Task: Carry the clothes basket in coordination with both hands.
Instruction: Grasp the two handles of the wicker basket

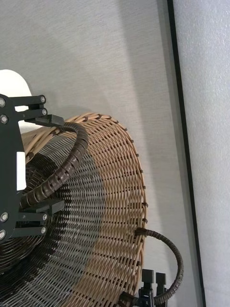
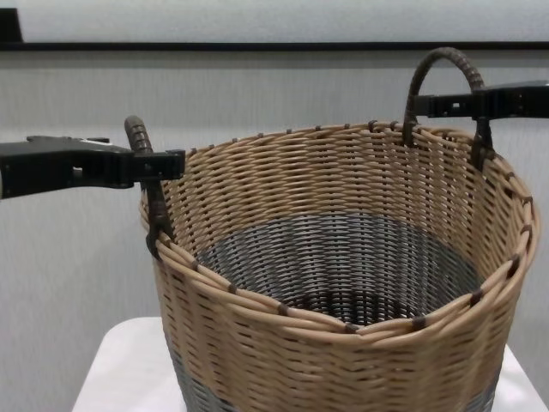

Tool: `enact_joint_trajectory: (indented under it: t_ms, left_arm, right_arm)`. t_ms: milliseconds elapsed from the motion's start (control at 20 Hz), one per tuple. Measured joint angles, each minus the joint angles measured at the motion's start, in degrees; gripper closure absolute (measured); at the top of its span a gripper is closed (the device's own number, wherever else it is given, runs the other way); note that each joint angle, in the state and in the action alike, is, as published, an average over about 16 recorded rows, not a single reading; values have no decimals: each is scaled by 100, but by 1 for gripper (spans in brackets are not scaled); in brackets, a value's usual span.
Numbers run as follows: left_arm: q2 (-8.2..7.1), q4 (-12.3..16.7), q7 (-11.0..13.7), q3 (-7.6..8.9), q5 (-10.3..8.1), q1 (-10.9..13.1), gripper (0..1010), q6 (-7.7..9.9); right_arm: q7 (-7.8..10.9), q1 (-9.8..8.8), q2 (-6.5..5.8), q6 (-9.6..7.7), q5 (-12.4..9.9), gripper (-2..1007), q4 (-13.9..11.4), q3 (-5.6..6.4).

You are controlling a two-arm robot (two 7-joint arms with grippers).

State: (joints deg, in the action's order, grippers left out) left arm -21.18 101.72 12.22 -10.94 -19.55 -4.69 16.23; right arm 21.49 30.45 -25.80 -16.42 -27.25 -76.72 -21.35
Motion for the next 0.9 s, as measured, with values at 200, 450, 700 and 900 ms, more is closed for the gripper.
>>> enact_joint_trajectory:
  t_ms: [200,450,700,900]
  left_arm:
    - [-2,-11,-2,-6,17,-8,7,-7]
    - [-3,-15,-4,-10,21,-10,7,-10]
    - [-3,-14,-1,-9,14,-10,7,-7]
    - [-3,-13,1,-8,9,-9,8,-5]
  right_arm:
    - [10,6,2,-2,20,0,9,-6]
    - [6,1,-2,-2,19,0,3,-4]
    - [-1,-10,-5,2,9,0,-8,3]
    - [-5,-15,-6,4,4,11,-14,7]
